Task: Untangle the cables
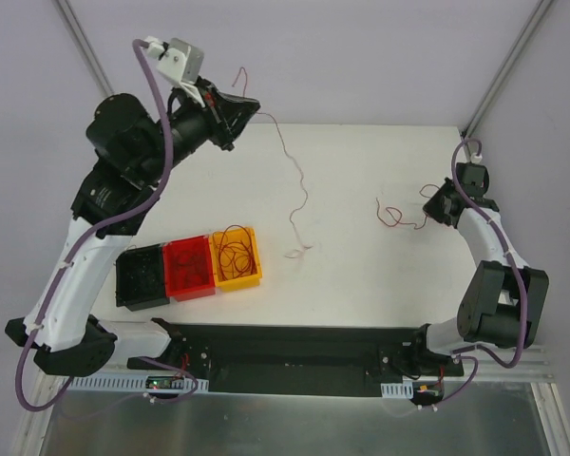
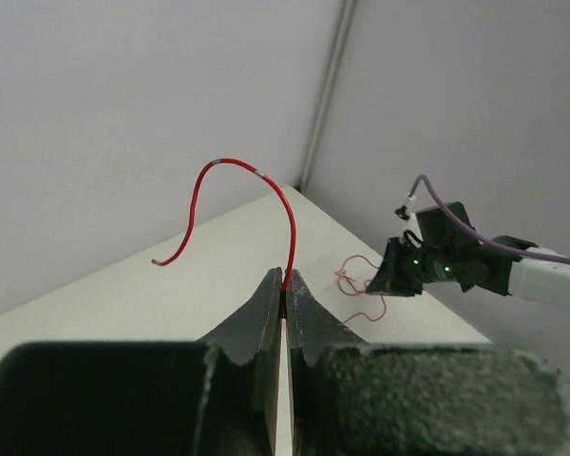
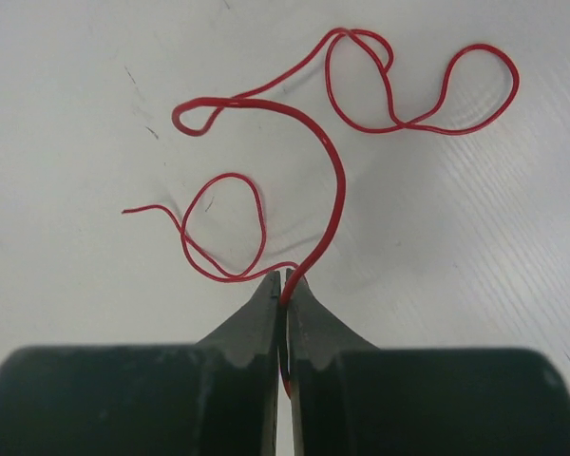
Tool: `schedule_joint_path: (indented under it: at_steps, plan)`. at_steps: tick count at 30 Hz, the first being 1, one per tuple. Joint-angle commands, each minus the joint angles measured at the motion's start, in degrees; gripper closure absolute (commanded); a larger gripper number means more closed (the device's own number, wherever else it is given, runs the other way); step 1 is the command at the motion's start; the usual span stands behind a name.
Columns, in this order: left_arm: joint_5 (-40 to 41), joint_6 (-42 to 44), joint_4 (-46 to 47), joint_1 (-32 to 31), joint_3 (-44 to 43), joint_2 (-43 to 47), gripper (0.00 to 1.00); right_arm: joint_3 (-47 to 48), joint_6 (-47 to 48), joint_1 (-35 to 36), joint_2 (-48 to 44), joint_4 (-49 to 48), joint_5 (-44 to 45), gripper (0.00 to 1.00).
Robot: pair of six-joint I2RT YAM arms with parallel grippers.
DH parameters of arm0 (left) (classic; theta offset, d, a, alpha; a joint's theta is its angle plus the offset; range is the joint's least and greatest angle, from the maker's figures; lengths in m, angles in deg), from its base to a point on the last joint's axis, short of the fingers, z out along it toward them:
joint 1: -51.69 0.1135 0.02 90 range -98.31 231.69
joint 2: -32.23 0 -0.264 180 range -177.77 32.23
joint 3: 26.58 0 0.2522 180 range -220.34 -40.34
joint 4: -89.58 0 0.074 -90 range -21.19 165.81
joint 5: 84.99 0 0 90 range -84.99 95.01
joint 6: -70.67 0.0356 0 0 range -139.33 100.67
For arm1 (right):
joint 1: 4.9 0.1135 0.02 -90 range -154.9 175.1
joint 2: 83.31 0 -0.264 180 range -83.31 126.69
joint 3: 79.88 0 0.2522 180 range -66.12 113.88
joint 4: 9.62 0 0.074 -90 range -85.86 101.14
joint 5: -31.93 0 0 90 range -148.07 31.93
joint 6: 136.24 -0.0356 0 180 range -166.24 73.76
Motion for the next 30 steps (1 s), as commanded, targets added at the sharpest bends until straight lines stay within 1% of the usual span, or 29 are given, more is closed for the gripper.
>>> schedule_joint_path:
  at_steps: [1, 3, 6, 10, 13, 16, 18, 20, 23, 25, 27, 30]
  plan:
    - [-10.35, -5.09, 6.11, -0.57, 3.45, -0.67, 1.0, -0.47, -0.46, -0.52, -3.17, 2.09, -0.43, 0.94]
    - [-9.48, -5.09, 6.72, -0.57, 8.54, -0.49, 1.0, -1.34, 0.42, -0.52, -4.83, 2.71, -0.08, 0.94]
    - [-6.59, -4.74, 7.52, -0.57, 12.86, 0.82, 1.0, -3.36, 1.21, -0.43, -7.56, 2.54, -0.34, 0.93]
    - [-5.43, -5.52, 7.34, -0.48, 12.53, 1.18, 1.0, -6.44, 0.77, 0.01, -9.85, 1.31, -2.36, 0.92]
    - [-9.54, -8.69, 6.73, -0.48, 12.0, -0.22, 1.0, -9.07, 0.68, 1.23, -12.13, 0.61, -2.54, 0.92]
    - [-13.51, -10.36, 4.71, -0.48, 10.16, -1.98, 1.0, -11.8, 1.21, 2.47, -14.24, -0.98, -1.76, 0.92]
    - [-13.78, -9.67, 3.48, -0.48, 8.22, -2.16, 1.0, -13.12, 1.48, 2.99, -14.69, -1.51, -1.57, 0.92]
    - [-13.08, -7.13, 1.03, -0.39, 3.85, -1.9, 1.0, -14.09, 1.3, 3.7, -14.51, -2.38, -2.53, 0.92]
    - [-10.54, -2.56, -4.51, -0.39, -4.15, -2.16, 1.0, -15.06, 1.21, 5.89, -14.42, -3.61, -2.9, 0.92]
    - [-7.73, 0.43, -6.97, -0.39, -7.59, -1.9, 1.0, -15.41, 1.65, 6.86, -14.34, -4.14, -2.02, 0.92]
    - [-5.01, 2.72, -8.65, -0.39, -9.36, -1.46, 1.0, -15.24, 1.91, 6.86, -14.16, -3.54, -1.14, 0.93]
    - [-1.75, 4.84, -9.44, -0.39, -9.37, -0.41, 1.0, -14.62, 2.27, 6.86, -15.03, -2.92, -1.05, 0.94]
